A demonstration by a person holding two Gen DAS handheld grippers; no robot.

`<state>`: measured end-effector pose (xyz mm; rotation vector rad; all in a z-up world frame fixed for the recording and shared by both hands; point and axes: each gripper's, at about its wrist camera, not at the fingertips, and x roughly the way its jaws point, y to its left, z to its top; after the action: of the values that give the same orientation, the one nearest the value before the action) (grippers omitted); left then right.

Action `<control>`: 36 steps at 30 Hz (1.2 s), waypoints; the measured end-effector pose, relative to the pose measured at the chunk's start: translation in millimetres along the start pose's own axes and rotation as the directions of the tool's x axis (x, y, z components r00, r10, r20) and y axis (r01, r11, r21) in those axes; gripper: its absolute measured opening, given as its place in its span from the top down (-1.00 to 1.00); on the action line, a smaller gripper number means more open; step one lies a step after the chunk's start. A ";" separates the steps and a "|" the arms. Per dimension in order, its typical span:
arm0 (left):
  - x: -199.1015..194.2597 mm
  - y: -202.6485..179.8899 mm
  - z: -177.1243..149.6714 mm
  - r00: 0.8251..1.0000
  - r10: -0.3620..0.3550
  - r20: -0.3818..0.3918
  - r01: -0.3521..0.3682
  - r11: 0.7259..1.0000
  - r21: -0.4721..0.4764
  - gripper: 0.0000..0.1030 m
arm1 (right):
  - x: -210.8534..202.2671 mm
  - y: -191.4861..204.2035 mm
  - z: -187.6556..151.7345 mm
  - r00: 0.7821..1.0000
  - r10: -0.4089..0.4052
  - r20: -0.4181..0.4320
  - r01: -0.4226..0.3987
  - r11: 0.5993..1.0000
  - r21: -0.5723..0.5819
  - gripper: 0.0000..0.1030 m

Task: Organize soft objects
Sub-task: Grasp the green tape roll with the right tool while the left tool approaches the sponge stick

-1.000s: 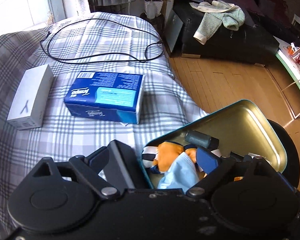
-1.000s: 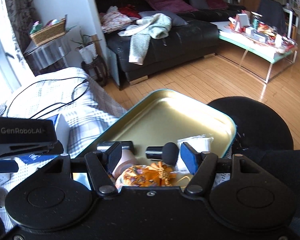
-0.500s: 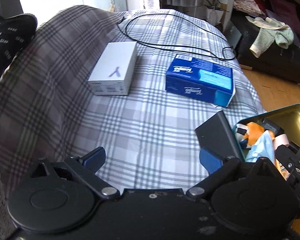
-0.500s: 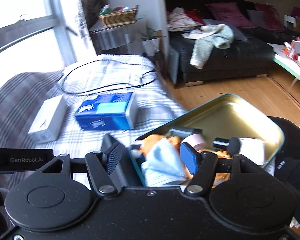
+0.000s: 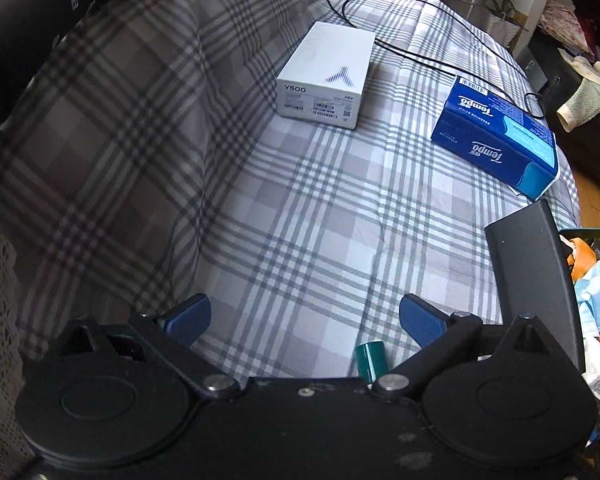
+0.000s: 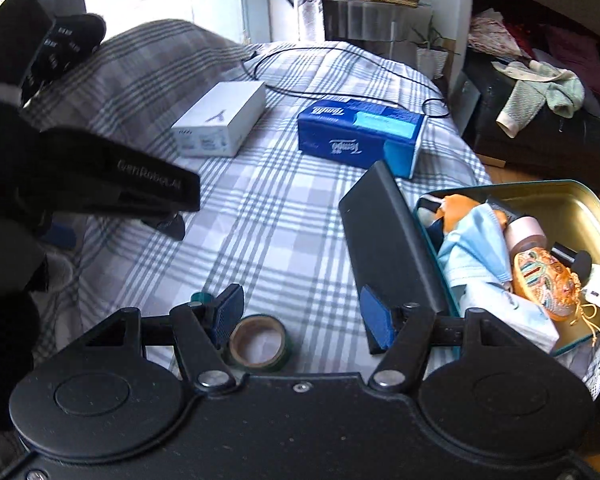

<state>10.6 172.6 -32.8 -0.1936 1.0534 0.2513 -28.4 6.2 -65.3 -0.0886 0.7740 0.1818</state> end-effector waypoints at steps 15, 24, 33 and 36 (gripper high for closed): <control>30.2 1.3 -13.1 0.996 -0.028 -0.089 0.027 1.000 -0.016 -0.96 | 30.3 20.0 -28.0 0.994 0.017 -0.108 -0.023 0.998 -0.056 -0.20; 32.5 6.1 -12.3 0.994 -0.034 -0.100 0.031 0.999 -0.037 -0.96 | 45.2 25.2 -24.7 0.997 -0.019 -0.081 0.014 0.998 -0.064 -0.19; 36.3 2.6 -13.5 0.993 -0.034 -0.110 0.032 0.999 -0.020 -0.96 | 50.2 25.1 -27.3 0.994 0.008 -0.107 -0.016 0.997 -0.072 0.06; 39.4 -0.8 -14.3 0.993 -0.034 -0.114 0.034 0.999 -0.004 -0.96 | 49.1 23.9 -27.9 0.994 0.015 -0.110 -0.022 0.998 -0.062 0.07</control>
<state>17.5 172.3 -74.2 -0.2292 1.1626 0.2127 -17.9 32.0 -119.9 -0.1521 0.8791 0.2202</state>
